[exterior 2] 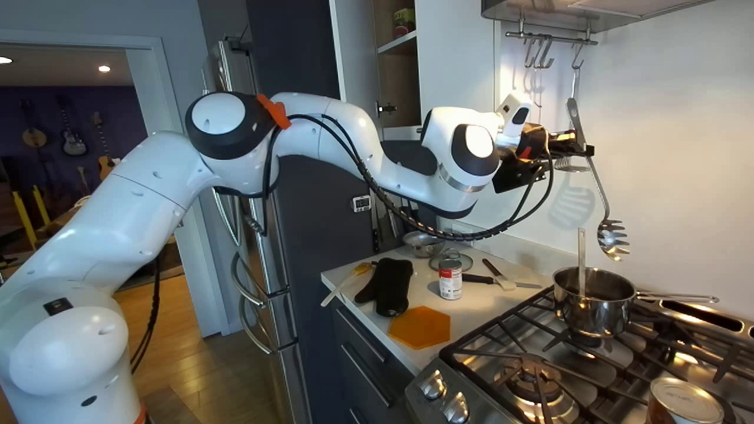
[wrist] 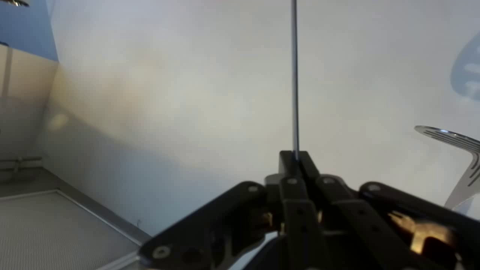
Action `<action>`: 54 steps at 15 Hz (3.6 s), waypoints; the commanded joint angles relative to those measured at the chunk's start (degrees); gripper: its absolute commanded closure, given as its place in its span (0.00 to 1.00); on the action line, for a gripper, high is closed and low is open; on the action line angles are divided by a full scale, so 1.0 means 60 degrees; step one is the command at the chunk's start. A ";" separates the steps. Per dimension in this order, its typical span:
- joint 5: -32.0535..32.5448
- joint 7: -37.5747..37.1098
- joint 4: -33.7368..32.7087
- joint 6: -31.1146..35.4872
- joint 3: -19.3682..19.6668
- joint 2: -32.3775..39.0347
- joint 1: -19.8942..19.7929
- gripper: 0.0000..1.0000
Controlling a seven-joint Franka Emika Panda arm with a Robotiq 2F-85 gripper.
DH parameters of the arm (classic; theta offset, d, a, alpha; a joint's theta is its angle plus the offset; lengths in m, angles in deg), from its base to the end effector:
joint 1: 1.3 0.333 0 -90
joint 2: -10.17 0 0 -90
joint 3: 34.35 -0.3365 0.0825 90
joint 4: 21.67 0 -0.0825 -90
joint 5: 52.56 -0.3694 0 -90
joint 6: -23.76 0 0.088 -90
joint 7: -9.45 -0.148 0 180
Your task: Put the pasta spoon in the pot
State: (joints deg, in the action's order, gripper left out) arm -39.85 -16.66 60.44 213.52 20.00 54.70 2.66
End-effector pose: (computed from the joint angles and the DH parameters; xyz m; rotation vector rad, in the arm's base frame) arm 0.6891 -0.3874 0.5176 1.9553 -0.4294 1.3606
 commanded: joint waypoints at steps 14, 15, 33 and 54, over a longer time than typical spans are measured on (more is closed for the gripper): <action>-0.0935 0.0019 0.0191 0.2199 0.1005 0.2288 0.0541 0.99; -0.0921 -0.0001 0.0317 0.1989 0.0980 0.2233 0.0627 0.99; -0.3172 0.0025 -0.0749 0.2119 0.2412 0.4777 0.1087 0.99; -0.2627 0.0850 -0.1918 0.1941 0.2337 0.6218 0.0604 0.99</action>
State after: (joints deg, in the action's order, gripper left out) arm -56.32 -12.31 51.27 225.24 33.52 90.43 7.86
